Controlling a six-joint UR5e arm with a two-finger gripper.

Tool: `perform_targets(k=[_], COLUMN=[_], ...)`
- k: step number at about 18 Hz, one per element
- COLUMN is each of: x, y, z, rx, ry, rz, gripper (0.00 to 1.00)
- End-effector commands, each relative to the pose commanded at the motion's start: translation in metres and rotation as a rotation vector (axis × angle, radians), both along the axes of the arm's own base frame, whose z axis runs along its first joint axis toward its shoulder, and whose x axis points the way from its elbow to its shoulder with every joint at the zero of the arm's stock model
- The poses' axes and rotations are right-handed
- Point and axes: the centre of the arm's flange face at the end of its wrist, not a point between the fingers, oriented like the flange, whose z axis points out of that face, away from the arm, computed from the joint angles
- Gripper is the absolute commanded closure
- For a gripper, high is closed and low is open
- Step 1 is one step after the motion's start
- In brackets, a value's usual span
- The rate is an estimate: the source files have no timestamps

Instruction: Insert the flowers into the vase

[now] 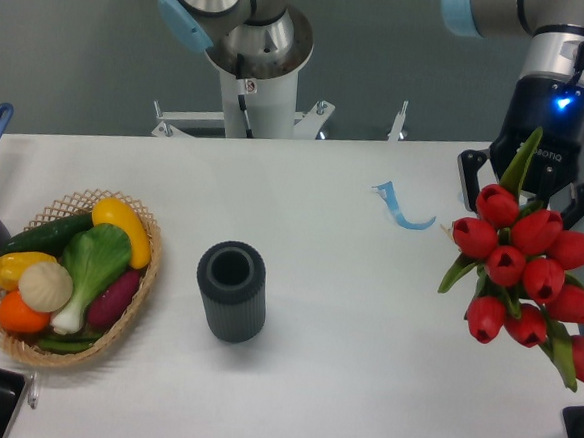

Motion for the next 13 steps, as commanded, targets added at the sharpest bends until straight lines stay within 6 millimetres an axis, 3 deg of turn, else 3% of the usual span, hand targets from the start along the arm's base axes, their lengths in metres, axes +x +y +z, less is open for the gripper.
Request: perform_targets(k=[6, 10, 13], x=[0.003, 0.016, 0.023], y=[0.006, 0.040, 0.054], z=[-0.004, -0.012, -0.018], rx=[-0.001, 0.004, 0.013], ry=[-0.008, 0.010, 0.031], rz=[-0.012, -0.070, -0.099], gripper=[0.65, 0.65, 0.65])
